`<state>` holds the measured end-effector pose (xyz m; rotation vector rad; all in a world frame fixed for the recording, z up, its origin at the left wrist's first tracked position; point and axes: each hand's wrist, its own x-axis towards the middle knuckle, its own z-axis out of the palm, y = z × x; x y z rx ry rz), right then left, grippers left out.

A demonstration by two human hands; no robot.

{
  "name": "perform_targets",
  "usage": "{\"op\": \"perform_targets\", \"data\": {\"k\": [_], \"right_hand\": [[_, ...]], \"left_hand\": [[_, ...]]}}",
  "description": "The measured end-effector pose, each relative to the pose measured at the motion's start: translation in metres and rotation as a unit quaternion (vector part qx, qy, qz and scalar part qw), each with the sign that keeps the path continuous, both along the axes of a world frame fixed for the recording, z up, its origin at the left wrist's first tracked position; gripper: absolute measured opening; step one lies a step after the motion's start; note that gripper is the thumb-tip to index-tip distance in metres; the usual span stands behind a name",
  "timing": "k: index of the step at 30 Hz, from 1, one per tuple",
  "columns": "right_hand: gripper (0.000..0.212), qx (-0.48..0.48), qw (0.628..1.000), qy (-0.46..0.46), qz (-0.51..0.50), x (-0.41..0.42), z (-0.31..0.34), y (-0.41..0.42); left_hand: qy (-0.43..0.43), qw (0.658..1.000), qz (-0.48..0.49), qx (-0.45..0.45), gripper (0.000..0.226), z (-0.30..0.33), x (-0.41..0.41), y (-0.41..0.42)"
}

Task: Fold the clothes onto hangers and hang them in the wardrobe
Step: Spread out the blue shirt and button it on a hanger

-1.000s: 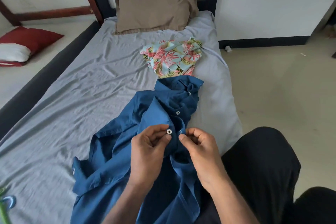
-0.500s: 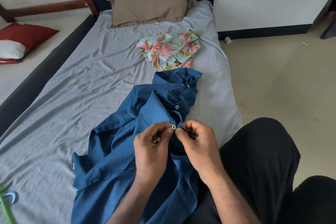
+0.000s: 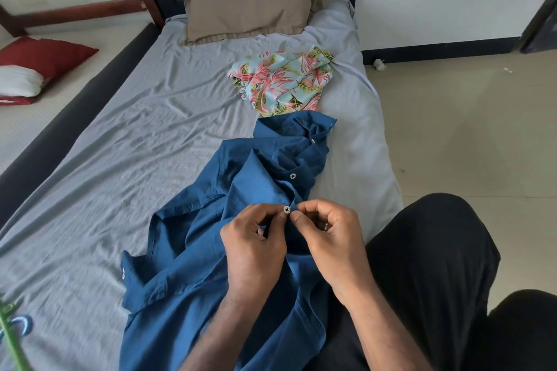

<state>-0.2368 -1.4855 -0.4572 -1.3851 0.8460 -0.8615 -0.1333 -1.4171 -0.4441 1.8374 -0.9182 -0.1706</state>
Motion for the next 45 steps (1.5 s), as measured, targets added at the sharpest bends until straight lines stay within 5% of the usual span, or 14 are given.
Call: {"op": "perform_targets", "data": {"k": [4, 15, 22, 28, 33, 35, 38, 40, 45], "right_hand": [[0.029, -0.007, 1.000, -0.007, 0.022, -0.004, 0.002, -0.001], [0.011, -0.176, 0.982, 0.055, -0.041, 0.004, -0.004, 0.006], [0.005, -0.264, 0.959, 0.093, -0.043, 0.006, -0.003, 0.007], [0.014, -0.169, 0.985, 0.014, -0.025, 0.004, -0.004, 0.001], [0.016, -0.141, 0.990, 0.016, 0.014, 0.006, -0.008, -0.004], [0.015, -0.122, 0.992, 0.033, 0.016, 0.008, -0.010, -0.004], [0.018, -0.043, 0.997, 0.062, -0.020, 0.012, -0.012, -0.013], [0.020, -0.017, 0.994, 0.094, -0.050, 0.018, -0.012, -0.036], [0.056, 0.055, 0.974, 0.207, -0.074, 0.050, -0.026, -0.112]], "left_hand": [[-0.016, 1.000, -0.003, -0.001, 0.020, 0.002, 0.006, 0.001], [-0.021, 1.000, -0.009, -0.009, 0.029, -0.004, -0.001, 0.002], [0.050, 0.998, -0.031, -0.015, 0.015, -0.001, 0.000, 0.003], [0.202, 0.978, -0.055, -0.023, 0.023, 0.001, 0.001, 0.001], [0.443, 0.890, -0.102, -0.030, 0.025, 0.000, 0.009, -0.001], [0.413, 0.903, -0.116, 0.011, 0.020, -0.006, 0.016, 0.001], [0.156, 0.972, -0.064, 0.163, 0.018, -0.019, 0.041, -0.001], [0.037, 0.970, -0.016, 0.239, 0.033, -0.018, 0.061, -0.004], [-0.034, 0.995, -0.017, 0.097, 0.023, 0.007, 0.071, -0.041]]}}
